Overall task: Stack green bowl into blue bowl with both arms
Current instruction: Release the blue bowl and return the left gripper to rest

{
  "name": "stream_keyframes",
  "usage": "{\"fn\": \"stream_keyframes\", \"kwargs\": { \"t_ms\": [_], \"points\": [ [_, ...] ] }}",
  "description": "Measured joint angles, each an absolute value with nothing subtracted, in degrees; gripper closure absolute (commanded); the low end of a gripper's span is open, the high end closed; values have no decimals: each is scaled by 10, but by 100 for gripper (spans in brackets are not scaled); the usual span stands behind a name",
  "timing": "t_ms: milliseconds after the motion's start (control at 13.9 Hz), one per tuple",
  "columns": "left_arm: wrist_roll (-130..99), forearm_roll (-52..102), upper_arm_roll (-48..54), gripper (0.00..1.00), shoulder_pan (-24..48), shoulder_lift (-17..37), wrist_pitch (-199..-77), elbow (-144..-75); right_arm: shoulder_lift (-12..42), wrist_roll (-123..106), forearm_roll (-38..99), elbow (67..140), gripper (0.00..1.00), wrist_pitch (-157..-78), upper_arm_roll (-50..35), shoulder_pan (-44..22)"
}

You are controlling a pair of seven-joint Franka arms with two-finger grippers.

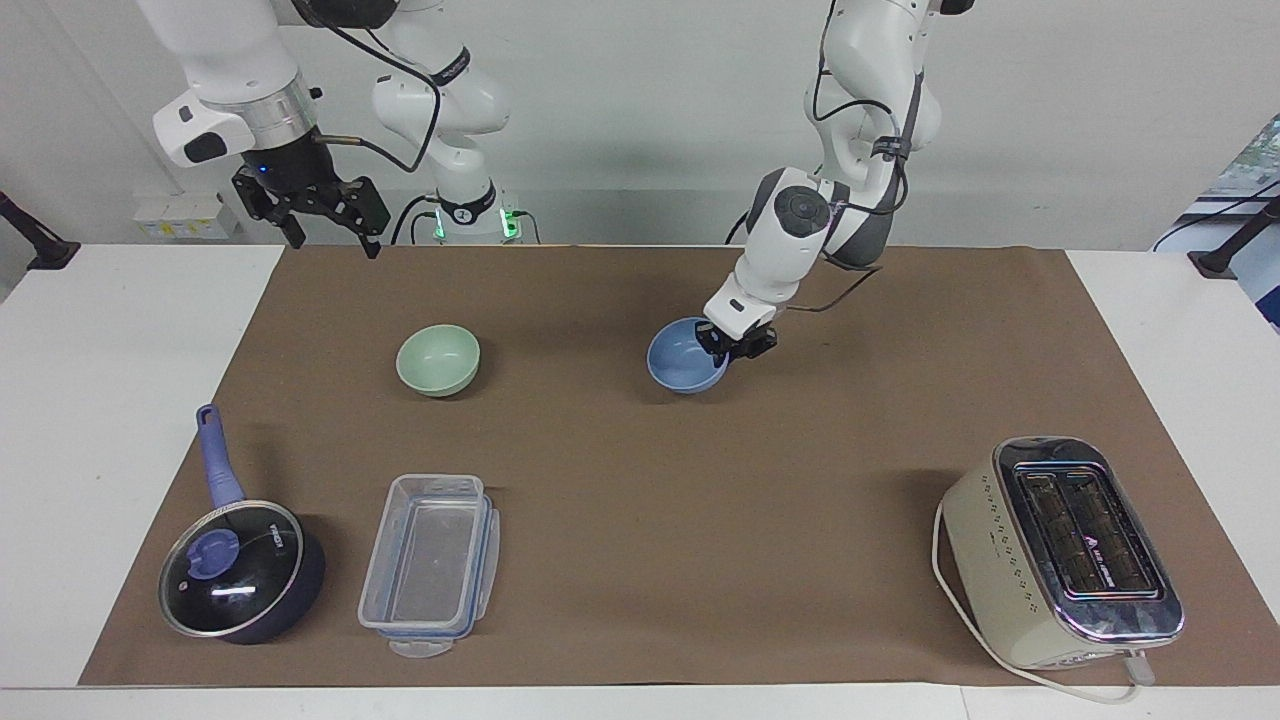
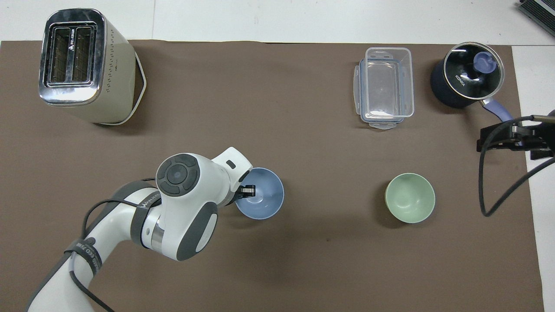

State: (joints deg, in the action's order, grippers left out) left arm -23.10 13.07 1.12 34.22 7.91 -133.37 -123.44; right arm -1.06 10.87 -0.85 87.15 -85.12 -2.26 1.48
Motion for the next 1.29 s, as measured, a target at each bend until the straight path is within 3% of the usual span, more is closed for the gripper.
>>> {"fn": "stream_keyframes", "kwargs": {
  "t_ms": [72,143,215,645,1291],
  "points": [
    [-240,131,11,92,355,86,-1345,-1236,-11,109,-8,871,0,-851,-23,18],
    [-247,131,11,51,367,94,-1358,-1237,-11,109,-8,871,0,-851,-23,20],
    [-252,131,11,1,378,104,-1367,-1237,-11,109,-8,871,0,-851,-23,21],
    [-254,131,-4,0,373,103,-1367,-1228,-11,109,-8,871,0,-851,-23,22],
    [-213,115,-11,0,234,55,-1226,-1134,-11,109,-8,871,0,-851,-23,22]
  ]
}}
